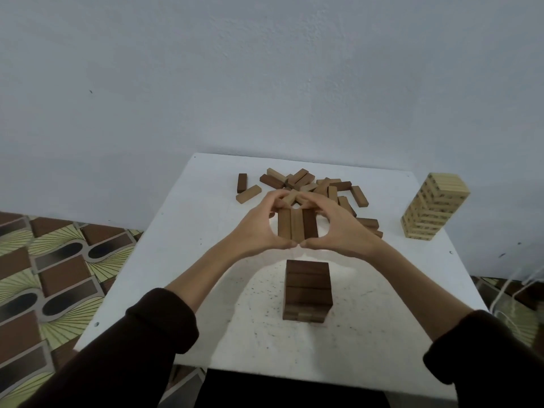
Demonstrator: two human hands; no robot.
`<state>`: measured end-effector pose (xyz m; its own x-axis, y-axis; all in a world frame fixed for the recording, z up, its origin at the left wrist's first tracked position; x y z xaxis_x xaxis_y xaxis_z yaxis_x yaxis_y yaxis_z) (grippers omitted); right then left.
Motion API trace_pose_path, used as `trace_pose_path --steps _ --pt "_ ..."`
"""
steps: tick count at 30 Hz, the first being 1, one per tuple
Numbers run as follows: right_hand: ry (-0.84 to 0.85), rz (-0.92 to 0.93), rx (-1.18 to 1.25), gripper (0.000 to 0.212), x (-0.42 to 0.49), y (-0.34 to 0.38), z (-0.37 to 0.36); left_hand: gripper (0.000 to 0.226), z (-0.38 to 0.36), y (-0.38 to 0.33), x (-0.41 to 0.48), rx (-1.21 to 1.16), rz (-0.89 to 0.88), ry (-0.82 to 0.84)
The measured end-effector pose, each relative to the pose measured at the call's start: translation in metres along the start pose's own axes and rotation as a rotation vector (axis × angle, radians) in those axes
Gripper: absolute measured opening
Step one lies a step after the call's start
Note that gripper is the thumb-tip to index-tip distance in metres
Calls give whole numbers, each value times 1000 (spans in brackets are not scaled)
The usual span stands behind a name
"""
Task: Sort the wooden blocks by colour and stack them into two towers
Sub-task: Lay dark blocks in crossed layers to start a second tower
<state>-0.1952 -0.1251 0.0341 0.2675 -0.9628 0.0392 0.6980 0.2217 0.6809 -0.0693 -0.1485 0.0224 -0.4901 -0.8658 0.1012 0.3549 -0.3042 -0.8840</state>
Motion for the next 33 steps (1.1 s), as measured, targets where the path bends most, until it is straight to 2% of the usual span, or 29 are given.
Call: trace_pose_path --steps 8,17,26,33 --pt "-41 -2 -19 88 -51 16 1 96 -14 -32 -42 30 -53 55" --pt "30 -47 -42 85 -83 13 -16 99 -35 -31 -66 78 -11 121" --pt "59 -92 -47 104 -88 -1 -22 106 -37 -24 -75 106 29 143" --pt "23 -99 -36 96 -92 -8 -21 103 -37 -18 -78 114 45 142"
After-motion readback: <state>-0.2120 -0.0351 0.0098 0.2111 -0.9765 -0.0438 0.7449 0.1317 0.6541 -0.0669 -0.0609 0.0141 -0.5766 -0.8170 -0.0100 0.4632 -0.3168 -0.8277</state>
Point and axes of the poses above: each hand's wrist, its own x-axis towards the middle knuckle, its own z-axis out of the back of the hand, y = z × x, the point moved 9 cm from there along x, towards the middle knuckle, and after that the axes turned 4 degrees about -x, right-handed, at the moved point
